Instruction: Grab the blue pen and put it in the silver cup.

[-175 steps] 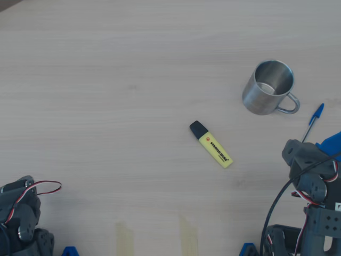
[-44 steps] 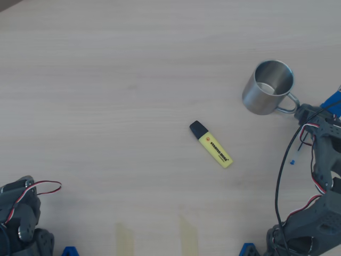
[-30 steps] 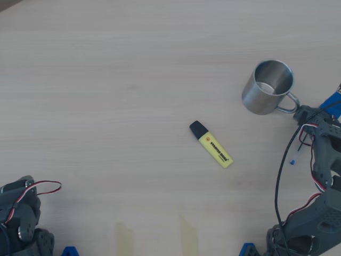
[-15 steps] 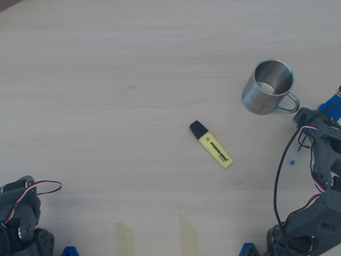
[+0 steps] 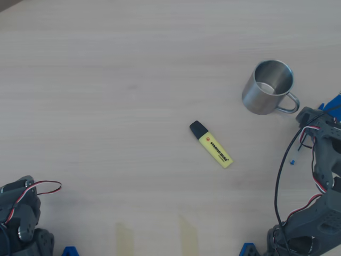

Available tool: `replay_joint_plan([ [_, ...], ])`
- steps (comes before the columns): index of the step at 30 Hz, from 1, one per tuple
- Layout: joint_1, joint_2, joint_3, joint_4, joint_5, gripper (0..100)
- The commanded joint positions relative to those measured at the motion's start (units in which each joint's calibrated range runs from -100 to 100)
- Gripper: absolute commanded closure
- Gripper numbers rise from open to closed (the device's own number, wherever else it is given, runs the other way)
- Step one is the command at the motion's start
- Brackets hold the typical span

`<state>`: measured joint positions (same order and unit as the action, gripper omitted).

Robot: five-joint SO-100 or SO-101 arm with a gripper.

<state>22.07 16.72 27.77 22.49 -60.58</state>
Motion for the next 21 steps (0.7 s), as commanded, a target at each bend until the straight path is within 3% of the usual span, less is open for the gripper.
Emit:
replay_joint_plan([
  [1,-0.26,-0.01,0.21,0.63,0.3,84],
  [11,-0.26,-0.01,0.21,0.72,0.3,85],
  [21,-0.26,-0.09,0.75,0.72,0.36,93],
])
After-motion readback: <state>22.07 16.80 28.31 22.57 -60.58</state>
